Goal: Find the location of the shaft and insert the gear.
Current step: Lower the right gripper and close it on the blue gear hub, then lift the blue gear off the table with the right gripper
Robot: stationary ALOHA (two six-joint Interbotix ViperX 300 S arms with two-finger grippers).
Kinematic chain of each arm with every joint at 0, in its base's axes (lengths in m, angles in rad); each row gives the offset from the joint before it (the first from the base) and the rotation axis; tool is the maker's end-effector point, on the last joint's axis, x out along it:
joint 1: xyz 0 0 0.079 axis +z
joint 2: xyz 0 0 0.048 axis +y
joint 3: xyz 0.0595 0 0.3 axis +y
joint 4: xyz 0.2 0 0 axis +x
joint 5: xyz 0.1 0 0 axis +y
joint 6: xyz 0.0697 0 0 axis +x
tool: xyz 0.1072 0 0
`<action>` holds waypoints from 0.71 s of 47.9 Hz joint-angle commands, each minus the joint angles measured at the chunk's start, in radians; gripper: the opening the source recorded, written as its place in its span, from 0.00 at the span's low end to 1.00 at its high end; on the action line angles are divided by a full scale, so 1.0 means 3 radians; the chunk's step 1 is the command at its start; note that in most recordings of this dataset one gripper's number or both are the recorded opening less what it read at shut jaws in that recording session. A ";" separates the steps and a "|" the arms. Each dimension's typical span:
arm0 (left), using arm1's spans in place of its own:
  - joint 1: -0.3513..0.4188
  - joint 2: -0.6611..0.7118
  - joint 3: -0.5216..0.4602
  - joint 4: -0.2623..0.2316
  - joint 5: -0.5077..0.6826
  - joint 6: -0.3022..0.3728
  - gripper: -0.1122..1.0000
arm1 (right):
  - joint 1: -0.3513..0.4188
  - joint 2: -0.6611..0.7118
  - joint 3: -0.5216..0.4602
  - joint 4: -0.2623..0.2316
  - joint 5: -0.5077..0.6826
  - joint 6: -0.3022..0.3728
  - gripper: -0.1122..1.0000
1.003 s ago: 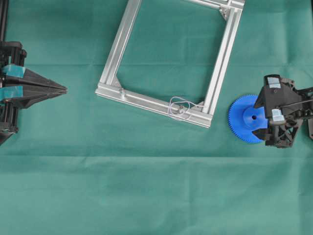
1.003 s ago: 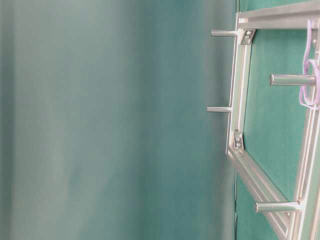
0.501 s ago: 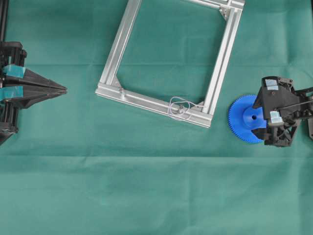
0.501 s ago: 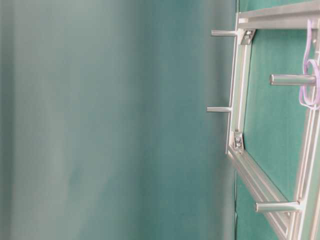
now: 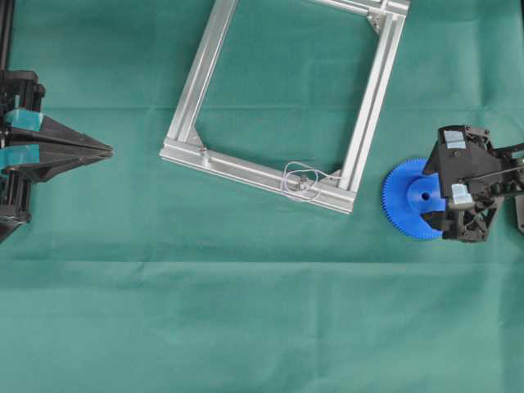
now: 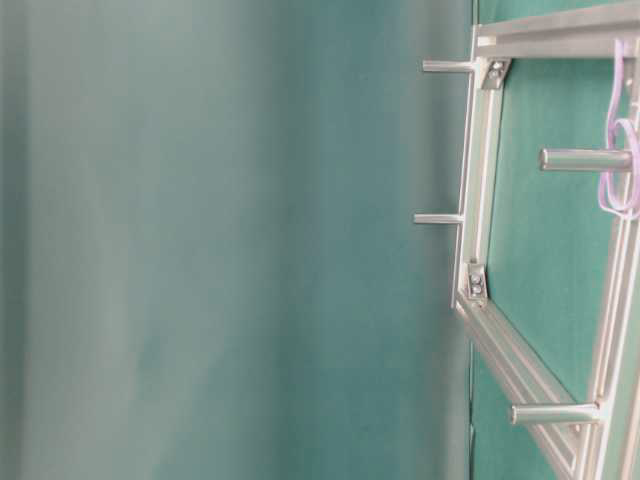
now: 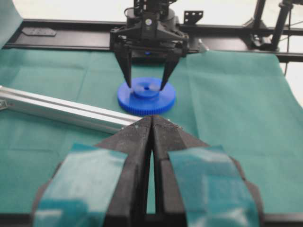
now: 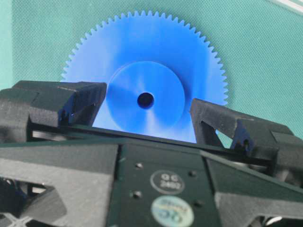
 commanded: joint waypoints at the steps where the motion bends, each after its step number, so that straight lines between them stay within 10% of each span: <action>1: 0.0005 0.0031 -0.0041 -0.0010 -0.0020 -0.0005 0.10 | -0.0005 -0.0010 -0.0026 -0.0010 -0.0015 0.0005 0.93; 34: 0.0005 0.0031 -0.0026 -0.0020 -0.0020 -0.0005 0.10 | -0.0005 0.0199 -0.0010 -0.0010 -0.0153 0.0005 0.93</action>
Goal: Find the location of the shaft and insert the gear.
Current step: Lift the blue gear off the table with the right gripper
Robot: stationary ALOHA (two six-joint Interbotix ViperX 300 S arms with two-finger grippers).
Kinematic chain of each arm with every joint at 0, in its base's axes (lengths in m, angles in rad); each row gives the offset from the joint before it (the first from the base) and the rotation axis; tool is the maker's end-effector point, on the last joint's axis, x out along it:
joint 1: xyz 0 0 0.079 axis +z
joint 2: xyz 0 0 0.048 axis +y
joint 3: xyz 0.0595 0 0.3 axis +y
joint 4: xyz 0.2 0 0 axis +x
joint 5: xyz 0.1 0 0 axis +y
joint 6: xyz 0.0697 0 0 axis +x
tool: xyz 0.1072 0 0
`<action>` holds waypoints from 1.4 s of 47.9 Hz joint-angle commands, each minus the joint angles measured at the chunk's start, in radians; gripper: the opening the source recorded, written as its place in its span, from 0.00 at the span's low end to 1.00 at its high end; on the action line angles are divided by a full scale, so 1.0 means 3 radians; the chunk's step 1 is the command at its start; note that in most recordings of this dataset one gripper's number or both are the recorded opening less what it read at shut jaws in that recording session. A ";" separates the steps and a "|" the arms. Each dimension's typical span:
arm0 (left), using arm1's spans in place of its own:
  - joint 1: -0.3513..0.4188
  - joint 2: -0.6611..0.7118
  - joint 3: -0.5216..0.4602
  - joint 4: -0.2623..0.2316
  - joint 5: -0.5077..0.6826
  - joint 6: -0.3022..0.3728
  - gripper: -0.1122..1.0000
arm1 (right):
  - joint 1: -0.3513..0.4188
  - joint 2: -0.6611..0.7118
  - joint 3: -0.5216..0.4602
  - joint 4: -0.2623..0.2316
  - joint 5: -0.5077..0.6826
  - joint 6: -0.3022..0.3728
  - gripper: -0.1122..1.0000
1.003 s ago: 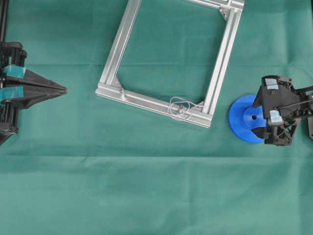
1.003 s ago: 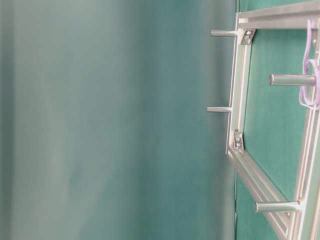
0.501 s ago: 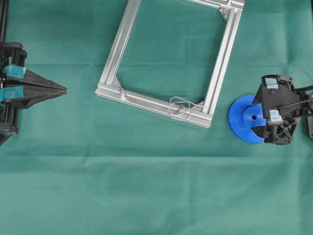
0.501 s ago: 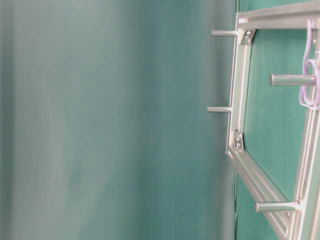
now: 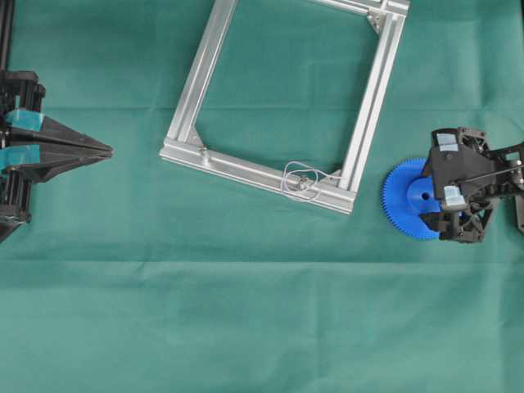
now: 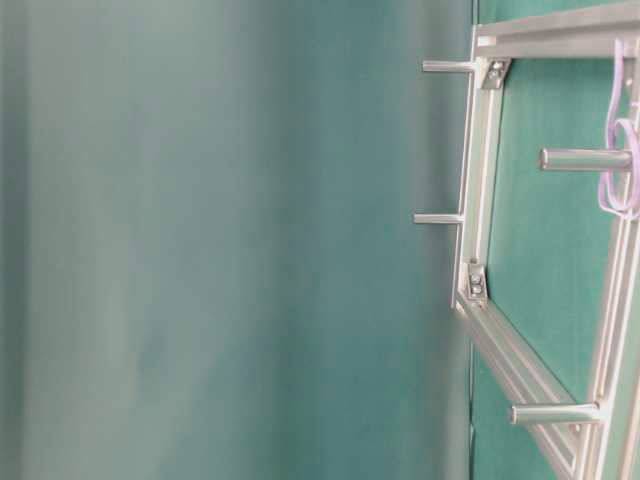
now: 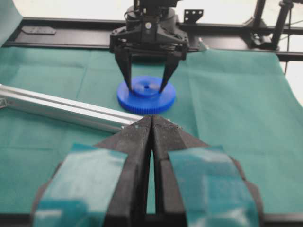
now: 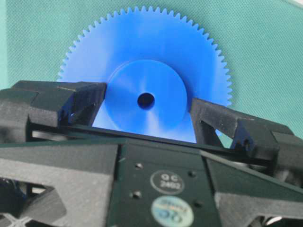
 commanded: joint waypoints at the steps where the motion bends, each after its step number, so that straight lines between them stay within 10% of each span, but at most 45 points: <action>1: 0.0005 0.0031 -0.0036 -0.0010 -0.0020 -0.0005 0.10 | 0.0000 0.0036 -0.0010 -0.0005 -0.0066 0.0005 0.93; 18: 0.0005 0.0026 -0.0036 -0.0010 -0.0020 0.0000 0.10 | 0.0000 0.0077 0.0020 0.0000 -0.0051 0.0005 0.90; 26: 0.0005 0.0026 -0.0036 -0.0010 -0.0015 0.0000 0.10 | 0.0000 0.0077 0.0015 0.0000 0.0072 0.0005 0.72; 67: 0.0005 0.0031 -0.0041 -0.0010 -0.0020 0.0000 0.10 | 0.0000 -0.0276 -0.0251 0.0000 0.0460 0.0005 0.72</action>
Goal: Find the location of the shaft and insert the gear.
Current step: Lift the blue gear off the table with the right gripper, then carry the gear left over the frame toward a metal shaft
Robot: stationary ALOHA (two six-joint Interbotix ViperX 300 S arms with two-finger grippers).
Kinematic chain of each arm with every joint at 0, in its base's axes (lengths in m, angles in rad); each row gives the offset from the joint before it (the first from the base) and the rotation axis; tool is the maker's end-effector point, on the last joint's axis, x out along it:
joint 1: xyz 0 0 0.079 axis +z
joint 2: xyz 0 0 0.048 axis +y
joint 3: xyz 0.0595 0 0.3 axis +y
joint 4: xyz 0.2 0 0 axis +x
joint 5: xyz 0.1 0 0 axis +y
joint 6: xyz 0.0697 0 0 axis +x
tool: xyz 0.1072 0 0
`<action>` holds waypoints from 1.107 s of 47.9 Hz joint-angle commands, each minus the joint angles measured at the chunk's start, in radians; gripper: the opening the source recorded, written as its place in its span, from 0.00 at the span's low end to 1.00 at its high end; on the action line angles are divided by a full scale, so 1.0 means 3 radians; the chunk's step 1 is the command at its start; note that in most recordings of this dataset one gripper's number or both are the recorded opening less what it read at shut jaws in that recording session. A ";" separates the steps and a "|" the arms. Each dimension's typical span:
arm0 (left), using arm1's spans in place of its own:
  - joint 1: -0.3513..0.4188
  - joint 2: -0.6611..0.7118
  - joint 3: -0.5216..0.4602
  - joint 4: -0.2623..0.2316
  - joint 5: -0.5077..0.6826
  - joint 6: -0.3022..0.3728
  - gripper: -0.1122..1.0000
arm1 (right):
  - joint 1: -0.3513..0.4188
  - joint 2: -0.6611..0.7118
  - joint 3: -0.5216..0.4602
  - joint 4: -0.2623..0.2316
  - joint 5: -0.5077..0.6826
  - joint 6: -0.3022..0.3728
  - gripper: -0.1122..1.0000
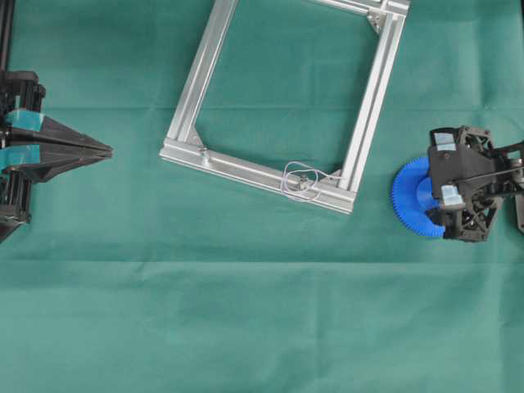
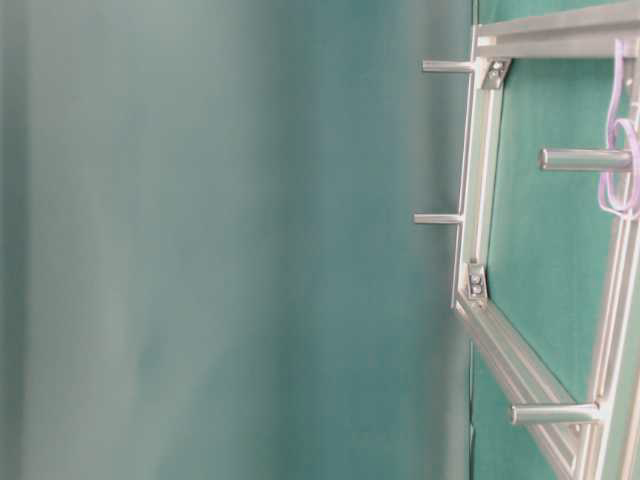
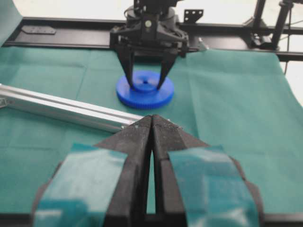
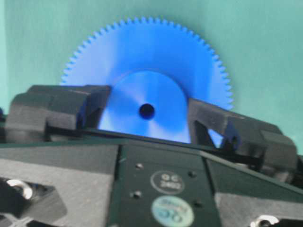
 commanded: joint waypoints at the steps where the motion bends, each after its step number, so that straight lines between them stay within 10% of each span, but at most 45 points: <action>1: 0.0005 0.0031 -0.0036 -0.0010 -0.0015 0.0000 0.10 | 0.0010 -0.0159 -0.0159 0.0000 0.0107 0.0005 0.72; 30: 0.0005 0.0031 -0.0036 -0.0010 -0.0020 0.0000 0.10 | 0.0010 -0.0537 -0.0685 0.0000 0.1023 0.0010 0.72; 53: 0.0005 0.0031 -0.0036 -0.0010 -0.0020 0.0000 0.10 | 0.0010 -0.0501 -0.0823 0.0005 0.0946 0.0087 0.72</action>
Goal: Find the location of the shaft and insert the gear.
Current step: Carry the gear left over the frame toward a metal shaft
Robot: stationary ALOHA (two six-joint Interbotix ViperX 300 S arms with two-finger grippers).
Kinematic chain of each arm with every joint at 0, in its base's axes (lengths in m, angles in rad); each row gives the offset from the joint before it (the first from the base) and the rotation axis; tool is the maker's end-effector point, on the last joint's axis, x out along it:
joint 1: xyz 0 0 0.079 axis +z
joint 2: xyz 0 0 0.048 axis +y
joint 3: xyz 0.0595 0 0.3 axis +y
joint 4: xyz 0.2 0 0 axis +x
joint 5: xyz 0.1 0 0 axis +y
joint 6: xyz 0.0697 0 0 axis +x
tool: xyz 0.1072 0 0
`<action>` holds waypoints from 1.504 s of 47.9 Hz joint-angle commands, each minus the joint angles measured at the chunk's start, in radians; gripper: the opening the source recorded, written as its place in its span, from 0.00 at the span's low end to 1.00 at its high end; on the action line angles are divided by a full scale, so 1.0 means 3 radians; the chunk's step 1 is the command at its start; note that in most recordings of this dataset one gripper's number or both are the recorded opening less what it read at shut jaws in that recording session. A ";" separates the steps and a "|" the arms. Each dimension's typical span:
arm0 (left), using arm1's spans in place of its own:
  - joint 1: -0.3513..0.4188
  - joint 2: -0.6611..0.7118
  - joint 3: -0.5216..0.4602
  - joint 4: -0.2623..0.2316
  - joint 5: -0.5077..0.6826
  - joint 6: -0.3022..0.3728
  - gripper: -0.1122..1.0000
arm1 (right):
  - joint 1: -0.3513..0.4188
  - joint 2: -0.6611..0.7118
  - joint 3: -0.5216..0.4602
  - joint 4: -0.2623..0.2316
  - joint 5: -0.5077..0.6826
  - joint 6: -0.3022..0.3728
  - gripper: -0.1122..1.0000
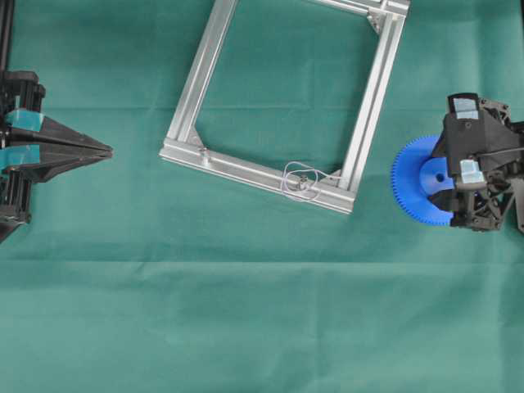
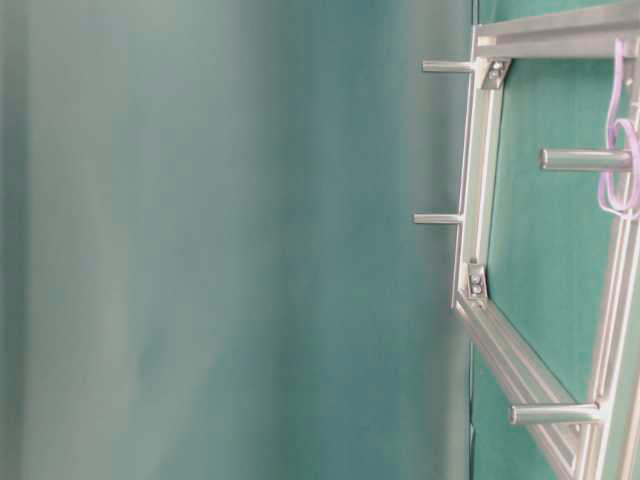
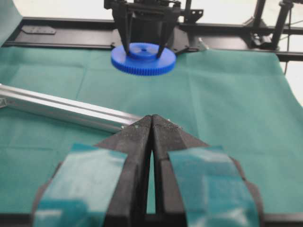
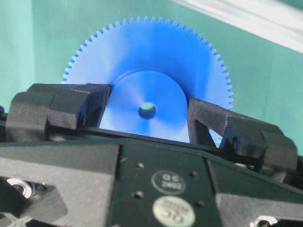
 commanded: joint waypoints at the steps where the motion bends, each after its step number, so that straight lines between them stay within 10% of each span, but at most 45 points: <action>1: 0.0005 0.0031 -0.0036 -0.0005 -0.0010 0.0000 0.10 | 0.0010 0.0005 -0.0148 0.0005 -0.0077 0.0056 0.72; 50: 0.0005 0.0036 -0.0031 -0.0005 0.0066 -0.0005 0.10 | 0.0036 0.1575 -0.1866 0.0005 0.0235 0.0179 0.72; 72: 0.0005 0.0031 -0.0031 -0.0005 0.0066 -0.0005 0.10 | 0.0031 0.1866 -0.2081 -0.0010 0.0327 0.0184 0.72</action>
